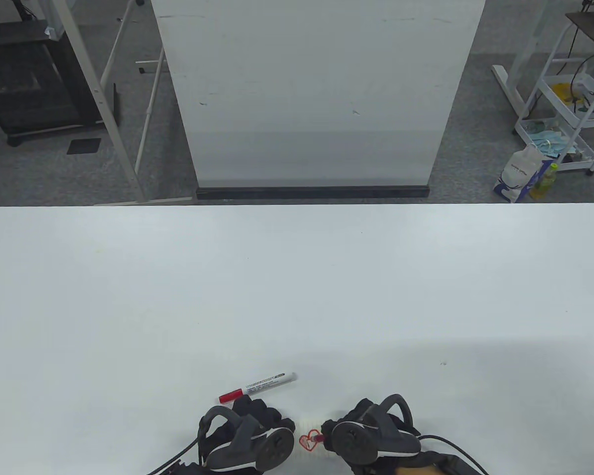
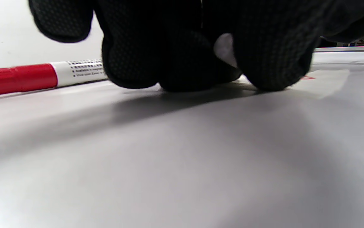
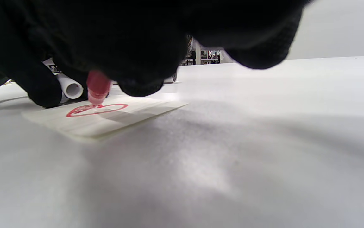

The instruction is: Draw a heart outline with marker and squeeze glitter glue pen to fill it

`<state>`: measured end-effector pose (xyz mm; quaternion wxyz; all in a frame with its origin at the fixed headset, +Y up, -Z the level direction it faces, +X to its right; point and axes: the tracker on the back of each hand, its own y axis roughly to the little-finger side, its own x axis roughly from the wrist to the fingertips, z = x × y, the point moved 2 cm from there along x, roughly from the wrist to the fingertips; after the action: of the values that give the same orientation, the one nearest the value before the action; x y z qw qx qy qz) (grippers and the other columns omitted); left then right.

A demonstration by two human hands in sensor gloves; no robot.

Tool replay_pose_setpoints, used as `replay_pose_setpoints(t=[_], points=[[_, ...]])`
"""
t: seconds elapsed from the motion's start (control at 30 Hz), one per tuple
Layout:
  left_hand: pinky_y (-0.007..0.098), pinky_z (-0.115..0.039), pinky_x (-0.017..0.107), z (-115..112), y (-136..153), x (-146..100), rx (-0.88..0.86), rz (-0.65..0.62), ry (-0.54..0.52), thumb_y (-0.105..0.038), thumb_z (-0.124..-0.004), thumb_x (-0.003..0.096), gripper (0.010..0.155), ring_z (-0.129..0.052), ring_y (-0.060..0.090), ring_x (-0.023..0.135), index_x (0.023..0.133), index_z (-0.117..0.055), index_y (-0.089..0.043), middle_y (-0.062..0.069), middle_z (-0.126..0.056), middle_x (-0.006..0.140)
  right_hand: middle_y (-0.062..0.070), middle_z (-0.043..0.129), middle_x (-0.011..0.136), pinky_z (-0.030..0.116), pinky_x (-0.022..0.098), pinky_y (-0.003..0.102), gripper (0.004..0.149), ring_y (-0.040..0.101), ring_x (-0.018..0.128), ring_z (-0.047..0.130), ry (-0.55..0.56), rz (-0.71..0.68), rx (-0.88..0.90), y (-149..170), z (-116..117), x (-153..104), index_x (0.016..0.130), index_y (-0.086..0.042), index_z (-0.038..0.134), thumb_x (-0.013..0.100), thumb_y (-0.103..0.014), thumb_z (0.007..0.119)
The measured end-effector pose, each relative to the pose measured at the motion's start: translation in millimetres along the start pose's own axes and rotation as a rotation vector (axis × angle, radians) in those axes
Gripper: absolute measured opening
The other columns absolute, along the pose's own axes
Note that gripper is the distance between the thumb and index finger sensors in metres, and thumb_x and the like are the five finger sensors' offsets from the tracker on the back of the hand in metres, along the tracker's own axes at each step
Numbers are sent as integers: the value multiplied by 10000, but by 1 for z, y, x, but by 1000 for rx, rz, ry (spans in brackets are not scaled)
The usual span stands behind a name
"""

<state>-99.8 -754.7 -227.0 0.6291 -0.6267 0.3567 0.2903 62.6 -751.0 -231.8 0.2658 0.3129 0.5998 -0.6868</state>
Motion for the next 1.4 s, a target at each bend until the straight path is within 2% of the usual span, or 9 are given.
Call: replay_pose_setpoints(t=[0.2,0.37,0.57,0.77,0.97,1.23,1.4], points=[[635,-657,659,0,0,0,-3,-1,0,-480,-879,431,462,-940,295,696,848,-879,-280,-3,-977,757,-33,1000,162,873,433,397,425,143,5,932,-73,-38,66,2,0,-2,661,-160,982,357,-416,834],[635,-657,659,0,0,0,-3,-1,0,-481,-879,431,463,-940,295,696,849,-879,-280,-3,-978,757,-38,1004,174,876,433,396,425,138,12,939,1,-8,3,2,0,-1,673,-167,974,364,-419,827],[636,-656,659,0,0,0,-3,-1,1,-481,-879,432,462,-940,294,697,848,-879,-281,-3,-977,757,-39,1001,152,878,424,395,423,140,-4,933,-77,-36,81,2,0,-1,652,-154,986,360,-419,834],[635,-657,658,0,0,0,-2,-1,0,-481,-878,431,462,-942,293,695,848,-879,-282,-4,-978,756,-42,1004,166,879,426,394,427,136,5,940,2,-2,12,1,0,-1,670,-161,975,366,-421,828],[636,-657,658,0,0,0,-2,-1,0,-481,-879,432,462,-941,295,696,848,-880,-280,-2,-978,756,-40,1002,147,876,423,398,425,141,-6,935,-85,-28,90,3,-1,-2,646,-146,990,359,-419,839],[635,-658,658,0,0,0,-1,-1,0,-482,-878,432,462,-942,294,695,848,-879,-281,-3,-977,757,-42,1005,160,878,422,396,427,137,0,941,-12,5,29,1,1,-1,661,-153,982,366,-422,831],[636,-656,659,0,0,0,-2,-1,0,-482,-878,432,462,-941,295,696,848,-880,-280,-2,-977,757,-43,1004,152,878,422,395,427,137,-5,939,-93,-33,84,2,0,-1,651,-147,988,362,-422,834]])
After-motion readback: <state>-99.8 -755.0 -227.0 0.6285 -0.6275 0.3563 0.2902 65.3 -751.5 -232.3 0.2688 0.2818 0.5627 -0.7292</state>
